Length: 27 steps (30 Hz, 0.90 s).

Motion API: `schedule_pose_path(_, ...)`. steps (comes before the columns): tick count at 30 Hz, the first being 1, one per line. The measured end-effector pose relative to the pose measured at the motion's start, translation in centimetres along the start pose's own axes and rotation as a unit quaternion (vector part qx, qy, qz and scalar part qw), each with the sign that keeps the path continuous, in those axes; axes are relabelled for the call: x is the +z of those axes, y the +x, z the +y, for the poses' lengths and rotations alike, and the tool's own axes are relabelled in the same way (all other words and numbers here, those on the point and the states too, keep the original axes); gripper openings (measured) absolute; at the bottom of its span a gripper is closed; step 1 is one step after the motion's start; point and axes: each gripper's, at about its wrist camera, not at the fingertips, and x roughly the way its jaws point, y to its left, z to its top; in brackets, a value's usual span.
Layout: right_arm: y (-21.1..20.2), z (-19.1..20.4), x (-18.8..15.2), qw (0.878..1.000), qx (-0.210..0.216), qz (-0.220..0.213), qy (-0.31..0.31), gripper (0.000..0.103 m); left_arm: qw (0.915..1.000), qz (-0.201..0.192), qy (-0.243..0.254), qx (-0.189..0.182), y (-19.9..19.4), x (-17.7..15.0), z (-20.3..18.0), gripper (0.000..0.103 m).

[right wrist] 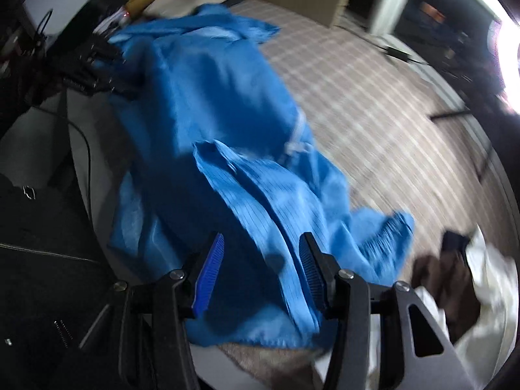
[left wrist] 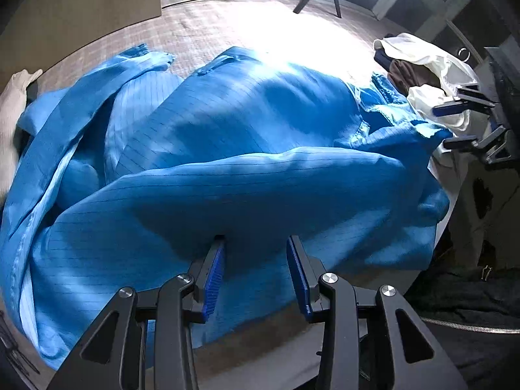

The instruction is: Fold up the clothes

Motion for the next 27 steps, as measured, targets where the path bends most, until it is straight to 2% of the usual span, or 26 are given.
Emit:
schedule_pose_path(2, 1.4, 0.0, 1.1, 0.999, 0.032, 0.013, 0.000, 0.045, 1.0000, 0.003, -0.006, 0.002, 0.5, 0.0, -0.2, 0.036)
schedule_pose_path(4, 2.7, -0.1, 2.0, 0.997, 0.069, 0.028, 0.007, 0.001, 0.9999, 0.007, -0.012, 0.004, 1.1, 0.0, -0.3, 0.036)
schedule_pose_path(6, 3.0, -1.4, 2.6, 0.994, 0.100, 0.029, 0.040, 0.001, 0.9996, 0.017, -0.019, 0.009, 1.8, -0.3, 0.1, 0.036)
schedule_pose_path(7, 2.4, -3.4, 2.8, 0.988, 0.129, 0.016, 0.085, 0.001, 0.9995, 0.022, -0.022, 0.012, 2.1, -0.4, 0.3, 0.036)
schedule_pose_path(8, 1.9, -5.8, 2.7, 0.977, 0.158, 0.003, 0.143, 0.001, 0.9992, 0.026, -0.025, 0.014, 2.5, -0.5, 0.4, 0.036)
schedule_pose_path(10, 1.6, -11.8, 1.3, 0.930, 0.210, -0.025, 0.301, 0.001, 0.9989, 0.032, -0.030, 0.017, 3.0, -0.7, 0.7, 0.036)
schedule_pose_path(12, 2.1, -14.2, -0.8, 0.895, 0.253, -0.025, 0.367, 0.002, 0.9990, 0.030, -0.032, 0.013, 2.9, -0.7, 0.6, 0.036)
schedule_pose_path(13, 2.1, -14.8, -1.5, 0.887, 0.258, -0.024, 0.383, 0.004, 0.9990, 0.029, -0.030, 0.014, 2.8, -0.7, 0.5, 0.036)
schedule_pose_path(15, 0.9, -13.6, -1.9, 0.918, 0.207, -0.017, 0.339, 0.007, 0.9992, 0.028, -0.025, 0.017, 2.3, -0.9, 0.4, 0.036)
schedule_pose_path(17, -0.6, -12.0, -2.1, 0.943, 0.167, -0.026, 0.287, 0.023, 0.9993, 0.023, -0.018, 0.024, 1.4, -1.1, 0.3, 0.036)
schedule_pose_path(18, -1.3, -11.2, -2.2, 0.954, 0.147, -0.030, 0.261, 0.038, 0.9993, 0.021, -0.013, 0.027, 1.0, -1.2, 0.2, 0.036)
schedule_pose_path(19, -2.1, -10.5, -2.3, 0.963, 0.126, -0.034, 0.234, 0.048, 0.9994, 0.019, -0.005, 0.029, 0.5, -1.4, 0.0, 0.037)
schedule_pose_path(20, -2.7, -9.6, -2.5, 0.972, 0.108, -0.036, 0.206, 0.050, 0.9994, 0.018, 0.003, 0.031, -0.1, -1.5, -0.1, 0.039)
schedule_pose_path(23, -2.6, -8.1, -3.1, 0.985, 0.082, -0.027, 0.150, 0.051, 0.9987, 0.015, 0.027, 0.041, -1.5, -1.9, -0.5, 0.045)
schedule_pose_path(26, -0.3, -6.9, -3.9, 0.994, 0.038, 0.000, 0.105, 0.051, 0.9977, 0.017, 0.046, 0.048, -2.5, -2.2, -0.2, 0.046)
schedule_pose_path(27, 0.5, -6.8, -4.1, 0.994, 0.037, 0.011, 0.101, 0.046, 0.9973, 0.021, 0.046, 0.052, -2.5, -2.2, -0.3, 0.046)
